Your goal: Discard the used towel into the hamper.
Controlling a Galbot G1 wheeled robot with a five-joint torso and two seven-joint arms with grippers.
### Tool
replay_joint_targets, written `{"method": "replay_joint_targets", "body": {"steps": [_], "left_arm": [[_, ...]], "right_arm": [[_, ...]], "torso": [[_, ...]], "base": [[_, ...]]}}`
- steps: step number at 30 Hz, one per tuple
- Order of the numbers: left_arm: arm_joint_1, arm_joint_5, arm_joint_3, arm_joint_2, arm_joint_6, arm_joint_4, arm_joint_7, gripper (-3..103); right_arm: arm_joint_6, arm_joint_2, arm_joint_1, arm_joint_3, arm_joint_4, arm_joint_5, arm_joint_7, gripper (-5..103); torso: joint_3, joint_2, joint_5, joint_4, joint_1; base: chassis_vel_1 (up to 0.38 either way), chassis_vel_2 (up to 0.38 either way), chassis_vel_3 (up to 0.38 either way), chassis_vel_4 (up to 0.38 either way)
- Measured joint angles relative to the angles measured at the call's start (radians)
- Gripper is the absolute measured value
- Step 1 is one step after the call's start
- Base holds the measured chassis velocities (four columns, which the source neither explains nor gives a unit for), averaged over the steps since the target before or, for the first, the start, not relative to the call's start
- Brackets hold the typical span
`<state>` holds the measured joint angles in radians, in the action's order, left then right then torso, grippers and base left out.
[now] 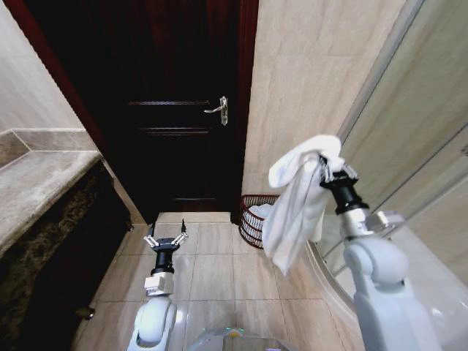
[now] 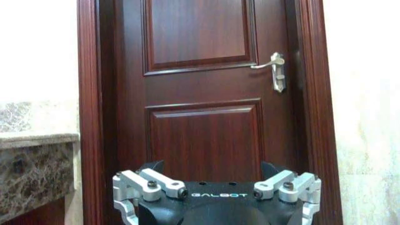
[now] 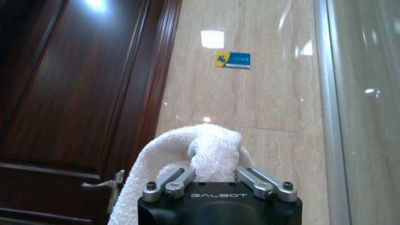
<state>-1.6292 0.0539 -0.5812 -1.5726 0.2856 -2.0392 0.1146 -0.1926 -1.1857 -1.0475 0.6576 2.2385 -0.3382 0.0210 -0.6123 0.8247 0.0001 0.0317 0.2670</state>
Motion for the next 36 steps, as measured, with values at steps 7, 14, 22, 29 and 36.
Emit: {"method": "replay_joint_targets", "body": {"steps": [7, 14, 22, 29, 36], "left_arm": [[-0.007, -0.052, -0.009, 0.006, -0.006, -0.008, -0.031, 100], [-0.002, -0.063, -0.03, 0.002, 0.026, 0.015, -0.037, 100], [-0.009, -0.063, -0.025, -0.002, 0.043, 0.023, -0.038, 100], [-0.018, -0.055, -0.011, -0.014, 0.052, 0.02, -0.038, 100], [-0.029, -0.055, -0.013, -0.017, 0.065, 0.007, -0.036, 100]], "right_arm": [[-0.047, 0.045, 0.188, -0.049, -0.118, -0.037, -0.002, 13], [-0.06, 0.074, 0.395, -0.103, -0.237, -0.068, -0.013, 13], [-0.088, 0.064, 0.543, -0.16, -0.33, -0.089, -0.034, 13], [-0.109, 0.091, 0.717, -0.206, -0.473, -0.119, -0.052, 13], [-0.092, 0.107, 0.871, -0.287, -0.62, -0.128, -0.053, 13]], "torso": [[-0.014, 0.024, -0.0001, -0.0001, 0.01], [-0.014, 0.025, -0.0003, 0.0, 0.011], [-0.013, 0.022, 0.0, -0.0001, 0.009], [-0.011, 0.019, -0.0003, -0.0003, 0.008], [-0.01, 0.017, -0.0008, -0.0002, 0.007]], "base": [[0.0, 0.0, 0.0, 0.0], [0.0, 0.0, 0.0, 0.0], [0.0, 0.0, 0.0, 0.0], [0.0, 0.0, 0.0, 0.0], [0.0, 0.0, 0.0, 0.0]]}}
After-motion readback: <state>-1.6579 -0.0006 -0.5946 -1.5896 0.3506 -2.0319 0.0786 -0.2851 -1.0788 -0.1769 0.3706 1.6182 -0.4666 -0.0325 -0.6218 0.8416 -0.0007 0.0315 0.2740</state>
